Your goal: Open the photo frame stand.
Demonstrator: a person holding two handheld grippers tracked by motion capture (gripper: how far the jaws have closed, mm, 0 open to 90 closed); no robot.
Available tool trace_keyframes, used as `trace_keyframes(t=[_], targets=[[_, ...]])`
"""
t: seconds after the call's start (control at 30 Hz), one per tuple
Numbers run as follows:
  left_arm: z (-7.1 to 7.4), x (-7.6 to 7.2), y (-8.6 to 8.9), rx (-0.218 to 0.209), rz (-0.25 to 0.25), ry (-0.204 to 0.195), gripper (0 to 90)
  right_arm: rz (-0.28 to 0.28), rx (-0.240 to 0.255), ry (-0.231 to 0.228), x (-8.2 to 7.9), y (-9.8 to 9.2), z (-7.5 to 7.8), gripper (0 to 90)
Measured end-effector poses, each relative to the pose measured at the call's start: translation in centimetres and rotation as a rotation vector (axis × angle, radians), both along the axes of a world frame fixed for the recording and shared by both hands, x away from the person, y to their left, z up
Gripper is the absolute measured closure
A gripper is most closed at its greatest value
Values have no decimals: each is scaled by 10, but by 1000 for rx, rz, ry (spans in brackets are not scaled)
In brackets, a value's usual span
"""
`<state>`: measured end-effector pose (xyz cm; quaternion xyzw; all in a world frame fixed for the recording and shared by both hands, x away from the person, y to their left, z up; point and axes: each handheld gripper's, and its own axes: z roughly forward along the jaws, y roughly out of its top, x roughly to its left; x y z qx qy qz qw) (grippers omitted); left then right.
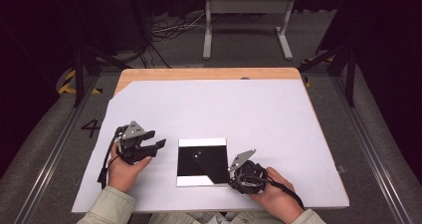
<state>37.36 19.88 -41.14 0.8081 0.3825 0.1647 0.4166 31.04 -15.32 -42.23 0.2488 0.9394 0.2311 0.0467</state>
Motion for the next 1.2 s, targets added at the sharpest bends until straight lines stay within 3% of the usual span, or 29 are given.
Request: trace_keyframes(t=[0.17, 0.3, 0.67, 0.9, 1.2], targets=[[0, 0, -1, 0, 0, 1, 463, 3, -34, -13, -1, 5, 1, 820], [0, 0, 0, 1, -1, -2, 463, 12, -33, -16, -2, 4, 2, 865], [0, 0, 0, 0, 0, -2, 463, 7, 59, -19, -2, -4, 13, 897], [0, 0, 0, 1, -1, -2, 463, 6, 129, -44, -3, -8, 23, 898], [0, 0, -1, 3, -2, -3, 463, 4, 183, -74, -1, -7, 31, 898]])
